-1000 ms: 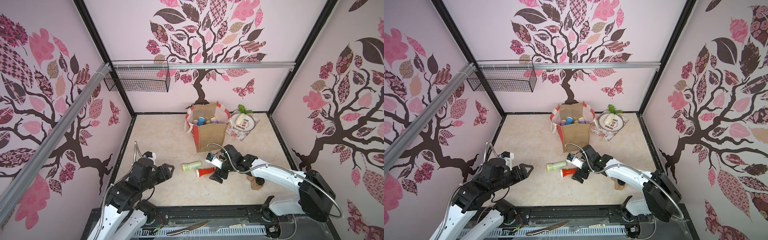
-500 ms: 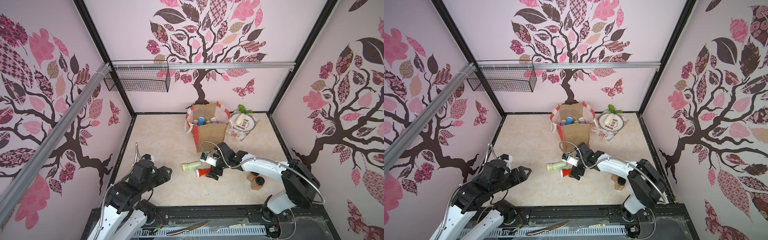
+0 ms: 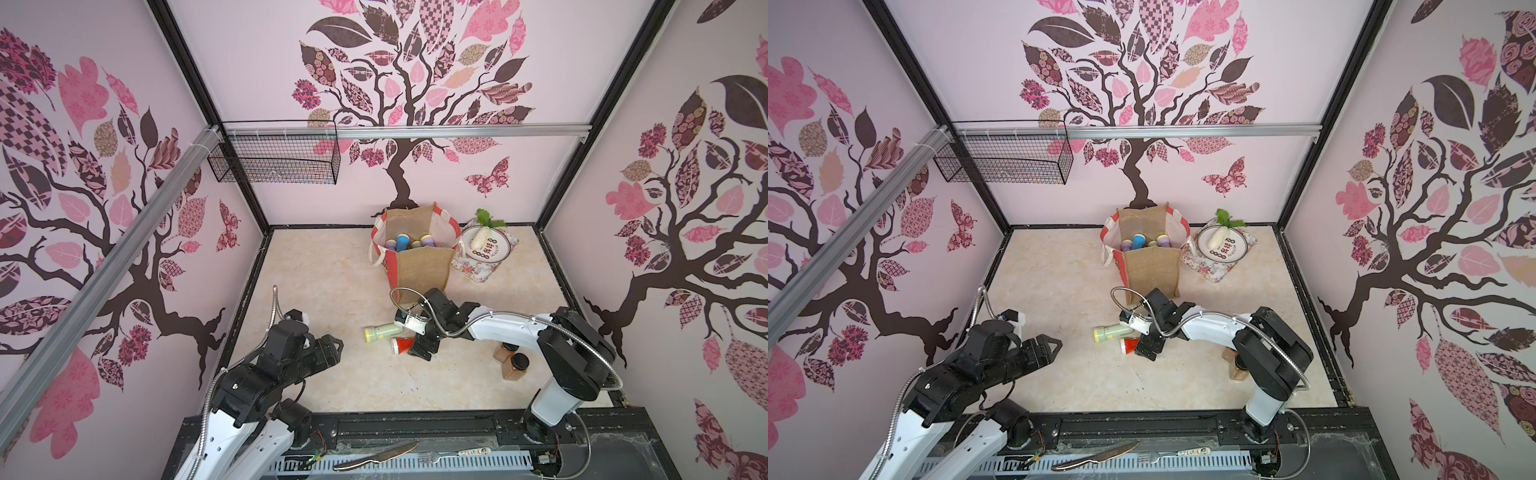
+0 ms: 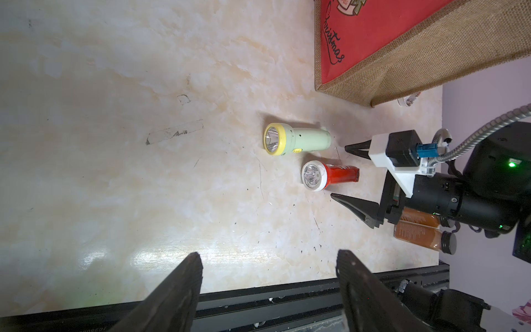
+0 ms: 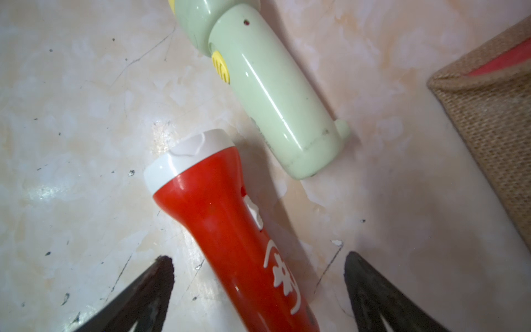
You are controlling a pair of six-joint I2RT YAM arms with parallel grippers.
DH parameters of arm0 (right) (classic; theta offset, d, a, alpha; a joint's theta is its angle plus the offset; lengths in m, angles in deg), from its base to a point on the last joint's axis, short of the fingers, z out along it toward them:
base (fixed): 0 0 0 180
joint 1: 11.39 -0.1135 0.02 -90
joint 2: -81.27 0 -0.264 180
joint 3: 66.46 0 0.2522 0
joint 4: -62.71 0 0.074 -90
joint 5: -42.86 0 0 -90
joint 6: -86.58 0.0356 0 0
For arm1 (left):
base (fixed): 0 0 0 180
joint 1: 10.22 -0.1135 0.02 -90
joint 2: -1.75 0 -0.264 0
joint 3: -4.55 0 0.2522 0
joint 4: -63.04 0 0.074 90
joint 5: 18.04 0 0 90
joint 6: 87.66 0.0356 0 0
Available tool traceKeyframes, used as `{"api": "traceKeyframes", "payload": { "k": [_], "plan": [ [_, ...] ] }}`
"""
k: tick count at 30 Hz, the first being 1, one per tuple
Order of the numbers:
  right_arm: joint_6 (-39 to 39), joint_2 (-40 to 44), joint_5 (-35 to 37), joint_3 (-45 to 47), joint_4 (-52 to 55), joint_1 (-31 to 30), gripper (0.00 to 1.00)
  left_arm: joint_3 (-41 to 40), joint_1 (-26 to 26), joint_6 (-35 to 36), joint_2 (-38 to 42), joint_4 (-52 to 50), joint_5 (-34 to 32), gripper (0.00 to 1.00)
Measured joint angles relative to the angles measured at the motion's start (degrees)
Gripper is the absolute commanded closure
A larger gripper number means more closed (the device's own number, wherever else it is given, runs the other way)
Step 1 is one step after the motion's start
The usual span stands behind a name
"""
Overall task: Put the flashlights into the tote bags
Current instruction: Pick up the flashlight from the center of the board.
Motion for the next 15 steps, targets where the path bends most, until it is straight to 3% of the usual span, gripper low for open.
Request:
{"api": "traceKeyframes", "payload": {
  "k": [15],
  "plan": [
    [1.68, -1.75, 0.72, -0.09, -0.13, -1.64, 0.16, 0.0, 0.0, 1.01, -0.28, -0.28, -0.33, 0.24]
  ]
}}
